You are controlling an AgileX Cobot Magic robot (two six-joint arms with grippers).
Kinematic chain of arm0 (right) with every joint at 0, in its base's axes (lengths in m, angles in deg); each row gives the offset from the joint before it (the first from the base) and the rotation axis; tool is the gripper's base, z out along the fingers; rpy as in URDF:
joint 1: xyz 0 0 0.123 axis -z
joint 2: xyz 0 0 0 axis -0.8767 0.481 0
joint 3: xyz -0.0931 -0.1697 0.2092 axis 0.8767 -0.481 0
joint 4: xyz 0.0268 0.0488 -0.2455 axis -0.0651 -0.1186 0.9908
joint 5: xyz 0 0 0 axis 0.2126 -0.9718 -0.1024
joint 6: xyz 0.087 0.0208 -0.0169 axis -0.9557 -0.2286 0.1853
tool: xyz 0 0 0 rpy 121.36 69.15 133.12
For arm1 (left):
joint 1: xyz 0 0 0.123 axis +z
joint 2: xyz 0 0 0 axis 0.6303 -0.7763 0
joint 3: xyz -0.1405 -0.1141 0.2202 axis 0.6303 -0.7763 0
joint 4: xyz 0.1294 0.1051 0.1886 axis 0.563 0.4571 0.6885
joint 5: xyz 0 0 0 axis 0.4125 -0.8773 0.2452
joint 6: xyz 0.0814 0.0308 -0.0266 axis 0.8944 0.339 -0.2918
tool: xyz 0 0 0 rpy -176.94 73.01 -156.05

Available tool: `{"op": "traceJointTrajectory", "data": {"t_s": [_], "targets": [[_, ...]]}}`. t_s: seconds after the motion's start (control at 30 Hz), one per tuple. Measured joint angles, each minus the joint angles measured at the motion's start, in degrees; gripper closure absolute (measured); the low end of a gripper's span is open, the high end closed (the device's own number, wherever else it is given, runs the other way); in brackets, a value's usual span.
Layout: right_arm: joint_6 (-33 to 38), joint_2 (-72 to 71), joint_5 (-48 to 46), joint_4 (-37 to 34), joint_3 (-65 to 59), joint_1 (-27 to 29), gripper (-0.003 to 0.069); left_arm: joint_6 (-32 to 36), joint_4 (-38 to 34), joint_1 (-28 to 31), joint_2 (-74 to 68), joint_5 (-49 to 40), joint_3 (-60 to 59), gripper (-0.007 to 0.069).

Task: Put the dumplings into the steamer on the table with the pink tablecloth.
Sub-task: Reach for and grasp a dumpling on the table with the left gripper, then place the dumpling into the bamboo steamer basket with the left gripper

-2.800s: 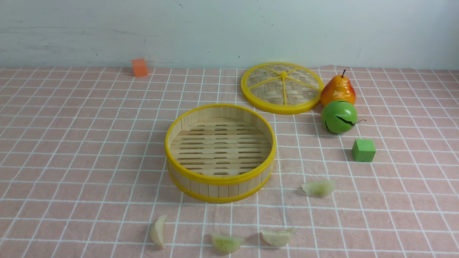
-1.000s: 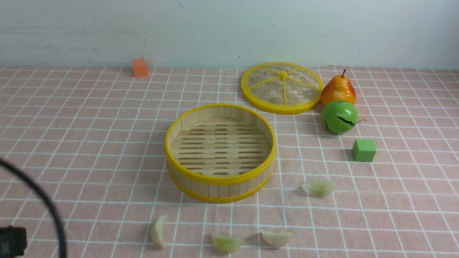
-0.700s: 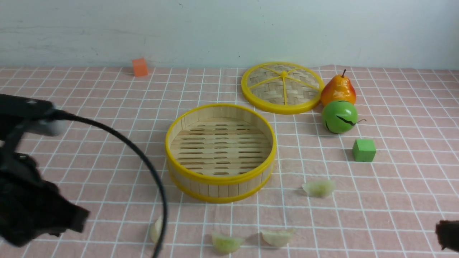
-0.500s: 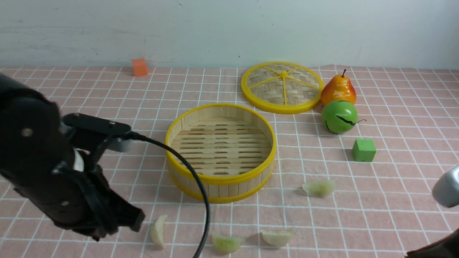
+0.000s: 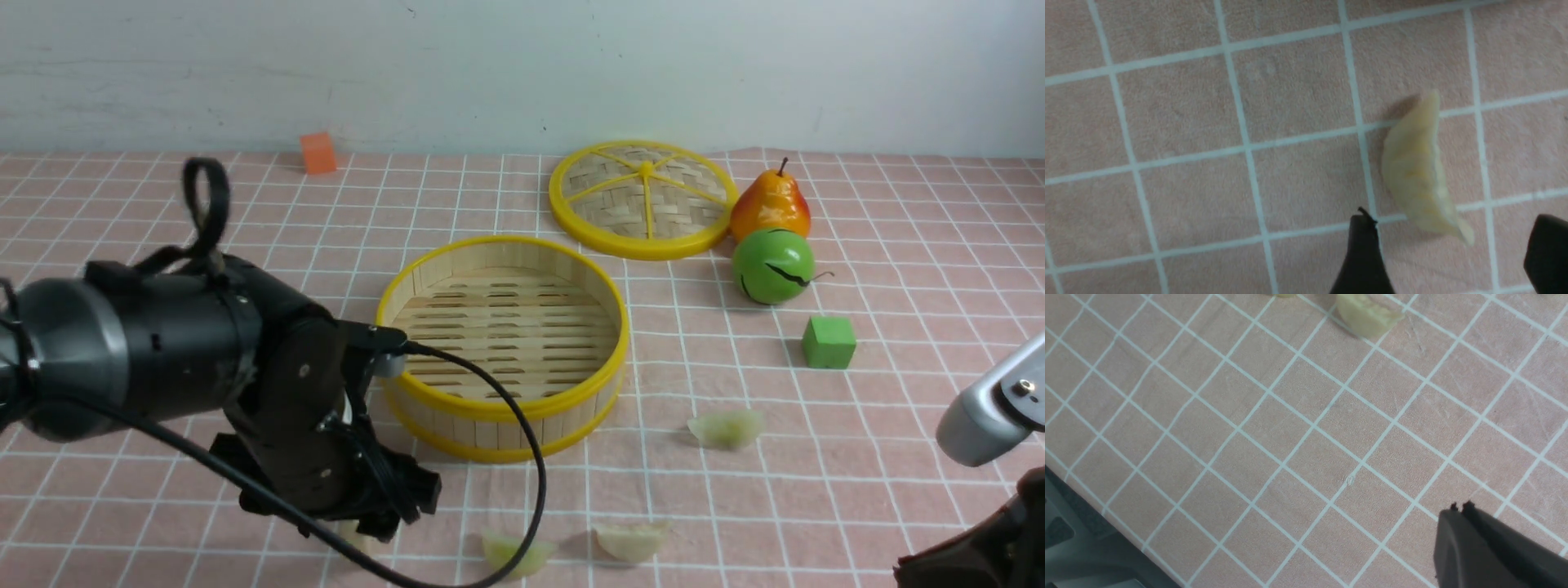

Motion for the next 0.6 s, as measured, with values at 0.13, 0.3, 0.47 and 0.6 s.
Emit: {"op": "traceJointTrajectory", "data": {"t_s": [0.13, 0.3, 0.47, 0.6], "targets": [[0.1, 0.0, 0.0, 0.0, 0.0, 0.0, 0.0666, -5.3, 4.1, 0.0, -4.2, 2.5, 0.0, 0.0165], [0.1, 0.0, 0.2, 0.0, 0.0, 0.0, 0.0662, -5.8, 5.2, 0.0, -4.9, 1.9, 0.4, 0.0416], [0.1, 0.0, 2.0, 0.0, 0.0, 0.0, 0.0661, 0.3, 3.5, 0.0, -4.9, -7.0, 9.5, 0.0459], [0.1, 0.0, 3.0, 0.0, 0.0, 0.0, 0.0661, 7.3, -0.9, 0.0, -4.8, -12.1, 22.8, 0.0459]]}}
